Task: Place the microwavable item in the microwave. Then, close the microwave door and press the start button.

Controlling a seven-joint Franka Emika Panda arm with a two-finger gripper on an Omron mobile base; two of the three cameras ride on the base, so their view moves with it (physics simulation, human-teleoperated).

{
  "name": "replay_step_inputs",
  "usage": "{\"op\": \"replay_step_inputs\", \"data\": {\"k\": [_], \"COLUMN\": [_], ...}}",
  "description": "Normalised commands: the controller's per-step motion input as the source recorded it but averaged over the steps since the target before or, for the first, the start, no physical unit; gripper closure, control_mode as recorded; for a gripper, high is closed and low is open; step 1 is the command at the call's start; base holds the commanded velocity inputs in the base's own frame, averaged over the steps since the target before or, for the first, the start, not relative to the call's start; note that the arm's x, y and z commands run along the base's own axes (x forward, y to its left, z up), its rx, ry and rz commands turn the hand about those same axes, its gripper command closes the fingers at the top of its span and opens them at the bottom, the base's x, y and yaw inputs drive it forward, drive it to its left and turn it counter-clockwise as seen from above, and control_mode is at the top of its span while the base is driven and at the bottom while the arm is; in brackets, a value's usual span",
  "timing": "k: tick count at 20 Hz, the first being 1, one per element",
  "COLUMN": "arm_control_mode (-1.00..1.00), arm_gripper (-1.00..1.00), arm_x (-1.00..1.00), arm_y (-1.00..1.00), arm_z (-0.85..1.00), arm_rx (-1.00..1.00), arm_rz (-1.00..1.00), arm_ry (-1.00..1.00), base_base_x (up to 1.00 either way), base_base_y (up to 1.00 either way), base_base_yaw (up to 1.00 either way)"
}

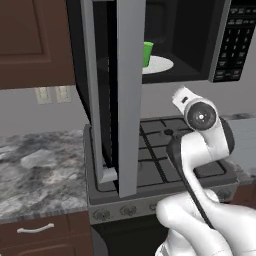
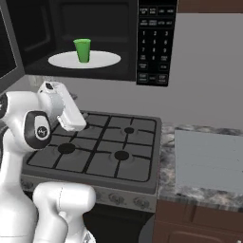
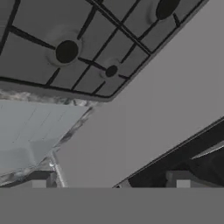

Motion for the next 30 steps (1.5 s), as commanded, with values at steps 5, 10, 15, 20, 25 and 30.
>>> {"op": "replay_step_inputs", "data": {"k": [5,10,15,20,25,30], "arm_control_mode": [-1.00,-1.00,-1.00,-1.00,-1.00,-1.00], "arm_gripper": [-1.00,-1.00,-1.00,-1.00,-1.00,-1.00], "arm_x": [0.00,-0.20,-0.13,0.00,-0.07,-0.26], "arm_y": [0.23,0.10,0.55,0.37,0.39,0.86], "arm_z": [-0.48,-0.52,-0.25,-0.70,-0.43,-0.07], "arm_rx": [-0.50,-0.37,-0.39,-0.39,-0.32,-0.20], "arm_rz": [-0.07,0.00,0.00,0.01,0.00,0.00], "arm_ry": [0.00,-0.05,-0.05,-0.21,-0.27,-0.09], "base_base_x": [0.00,0.00,0.00,0.00,0.00,0.00], "base_base_y": [0.00,0.00,0.00,0.00,0.00,0.00], "base_base_yaw": [0.00,0.00,0.00,0.00,0.00,0.00]}}
